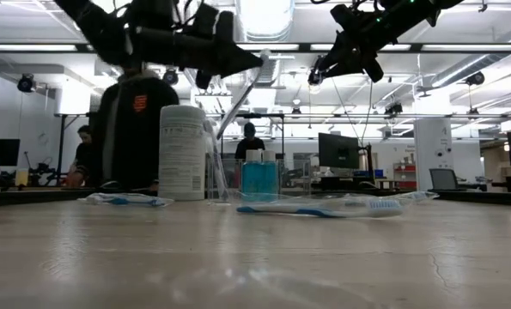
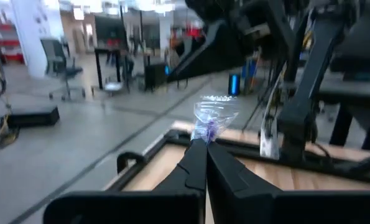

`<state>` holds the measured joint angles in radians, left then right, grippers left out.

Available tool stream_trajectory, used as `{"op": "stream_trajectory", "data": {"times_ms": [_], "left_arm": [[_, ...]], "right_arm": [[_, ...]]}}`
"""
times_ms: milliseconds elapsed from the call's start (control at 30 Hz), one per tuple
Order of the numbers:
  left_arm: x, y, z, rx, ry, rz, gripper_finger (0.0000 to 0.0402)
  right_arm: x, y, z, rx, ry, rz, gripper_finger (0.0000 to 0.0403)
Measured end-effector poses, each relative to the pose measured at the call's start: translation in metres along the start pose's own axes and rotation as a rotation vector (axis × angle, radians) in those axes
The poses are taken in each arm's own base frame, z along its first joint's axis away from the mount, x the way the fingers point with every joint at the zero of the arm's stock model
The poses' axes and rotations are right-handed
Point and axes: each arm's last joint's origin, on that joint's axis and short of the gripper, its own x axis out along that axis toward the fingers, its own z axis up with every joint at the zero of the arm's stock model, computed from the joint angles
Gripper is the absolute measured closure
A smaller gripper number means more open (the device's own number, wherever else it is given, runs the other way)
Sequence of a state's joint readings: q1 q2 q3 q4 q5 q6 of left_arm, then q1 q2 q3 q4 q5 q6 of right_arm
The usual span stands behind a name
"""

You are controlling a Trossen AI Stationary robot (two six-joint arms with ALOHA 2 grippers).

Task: Pick & Place toothbrushing station
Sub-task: Put the violet toothbrush into the left of the transparent organizer

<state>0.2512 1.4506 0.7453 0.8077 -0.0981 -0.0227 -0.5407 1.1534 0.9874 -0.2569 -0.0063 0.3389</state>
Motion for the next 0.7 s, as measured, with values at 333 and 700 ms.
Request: {"op": "stream_trajectory", "data": {"times_ms": [333, 700], "left_arm": [[-0.019, 0.032, -0.023, -0.051, -0.047, -0.035, 0.0399], [-0.019, 0.045, -0.019, -0.078, -0.133, -0.122, 0.04]], "right_arm": [[0.0, 0.0, 0.0, 0.0, 0.0, 0.0, 0.0275], [0.0, 0.0, 0.0, 0.0, 0.0, 0.0, 0.0275]]}}
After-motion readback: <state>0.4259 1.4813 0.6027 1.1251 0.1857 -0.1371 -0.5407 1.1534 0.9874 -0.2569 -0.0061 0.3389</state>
